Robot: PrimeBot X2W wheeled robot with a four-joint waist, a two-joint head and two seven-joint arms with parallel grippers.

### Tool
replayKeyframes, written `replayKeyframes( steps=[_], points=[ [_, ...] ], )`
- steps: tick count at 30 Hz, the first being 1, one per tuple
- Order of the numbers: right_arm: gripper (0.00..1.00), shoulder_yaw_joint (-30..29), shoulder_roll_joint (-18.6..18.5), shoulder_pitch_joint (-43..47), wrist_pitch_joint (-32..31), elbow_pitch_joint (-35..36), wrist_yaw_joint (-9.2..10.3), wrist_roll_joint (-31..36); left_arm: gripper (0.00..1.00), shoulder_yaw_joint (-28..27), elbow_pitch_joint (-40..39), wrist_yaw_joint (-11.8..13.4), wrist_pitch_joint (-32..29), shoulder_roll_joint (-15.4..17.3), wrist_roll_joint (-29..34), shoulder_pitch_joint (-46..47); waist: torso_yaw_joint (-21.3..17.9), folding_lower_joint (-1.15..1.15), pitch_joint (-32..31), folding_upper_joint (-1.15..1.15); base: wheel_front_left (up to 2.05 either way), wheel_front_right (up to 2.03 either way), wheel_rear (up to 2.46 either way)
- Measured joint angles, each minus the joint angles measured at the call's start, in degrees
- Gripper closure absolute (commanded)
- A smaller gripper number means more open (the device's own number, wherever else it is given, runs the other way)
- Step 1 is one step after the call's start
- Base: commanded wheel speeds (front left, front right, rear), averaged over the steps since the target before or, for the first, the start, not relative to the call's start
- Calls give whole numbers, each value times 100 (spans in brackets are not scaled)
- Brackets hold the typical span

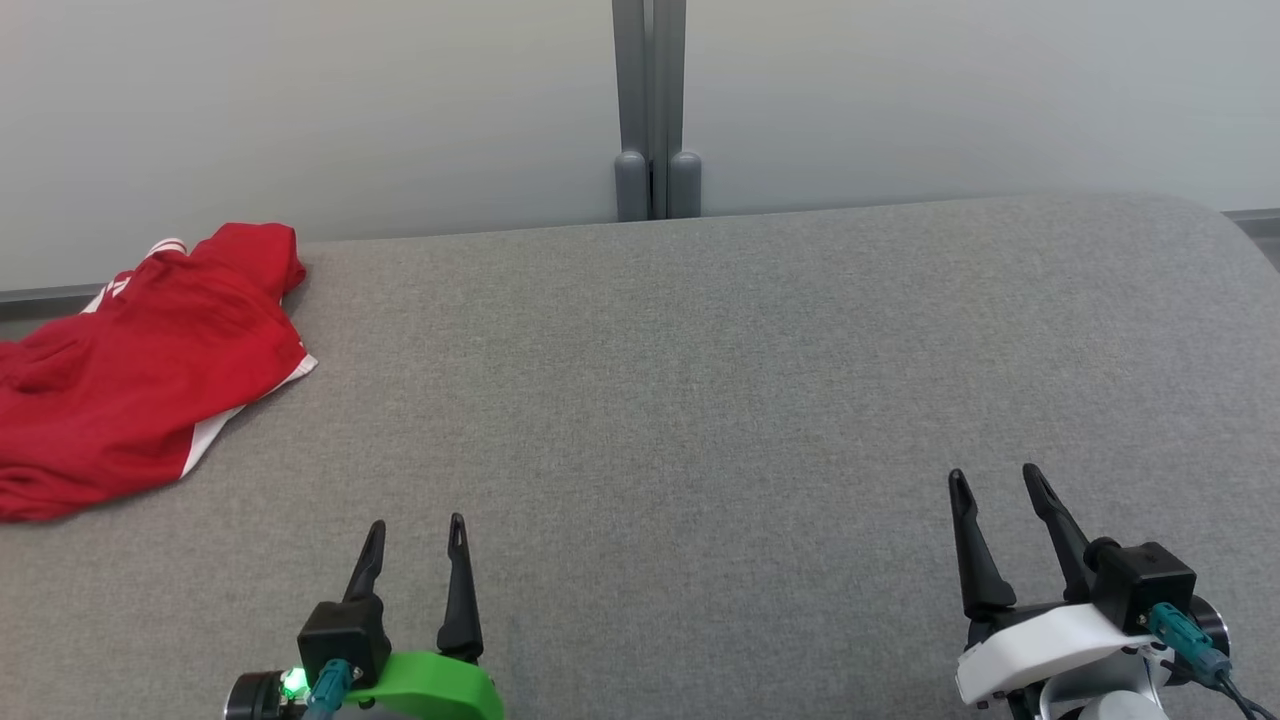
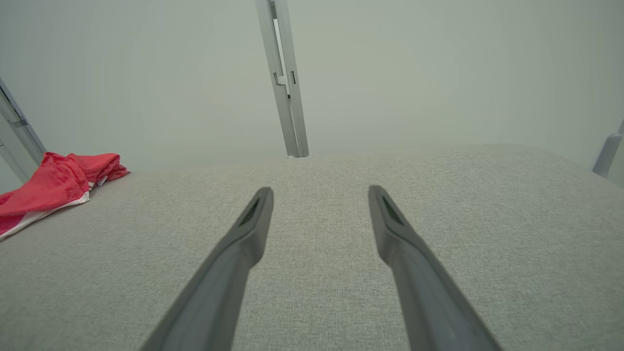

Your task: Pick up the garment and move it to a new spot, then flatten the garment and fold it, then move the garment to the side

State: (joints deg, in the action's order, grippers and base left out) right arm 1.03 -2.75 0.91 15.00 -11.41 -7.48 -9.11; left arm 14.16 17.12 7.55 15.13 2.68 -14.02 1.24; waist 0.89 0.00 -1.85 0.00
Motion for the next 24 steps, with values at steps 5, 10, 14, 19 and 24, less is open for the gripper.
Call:
replayKeyframes(
  steps=[5,10,14,19,24],
  points=[
    [0,-9,0,1,0,-14,0,-1,0,-11,11,1,0,0,-13,0,-5,0,7,0,0,0,0],
    [0,-18,0,1,0,-19,0,-10,0,-13,31,0,0,0,-30,0,0,0,15,0,0,0,0],
    [0,-27,0,1,0,-20,0,-26,0,-12,44,0,0,0,-31,0,17,0,20,0,0,0,0],
    [0,-69,-2,14,1,-5,0,-27,0,-7,70,3,0,0,-46,6,132,0,22,0,0,0,0],
    [0,-97,-3,40,4,37,0,-44,0,-37,65,2,0,1,-22,47,378,0,30,0,0,0,0]
  ],
)
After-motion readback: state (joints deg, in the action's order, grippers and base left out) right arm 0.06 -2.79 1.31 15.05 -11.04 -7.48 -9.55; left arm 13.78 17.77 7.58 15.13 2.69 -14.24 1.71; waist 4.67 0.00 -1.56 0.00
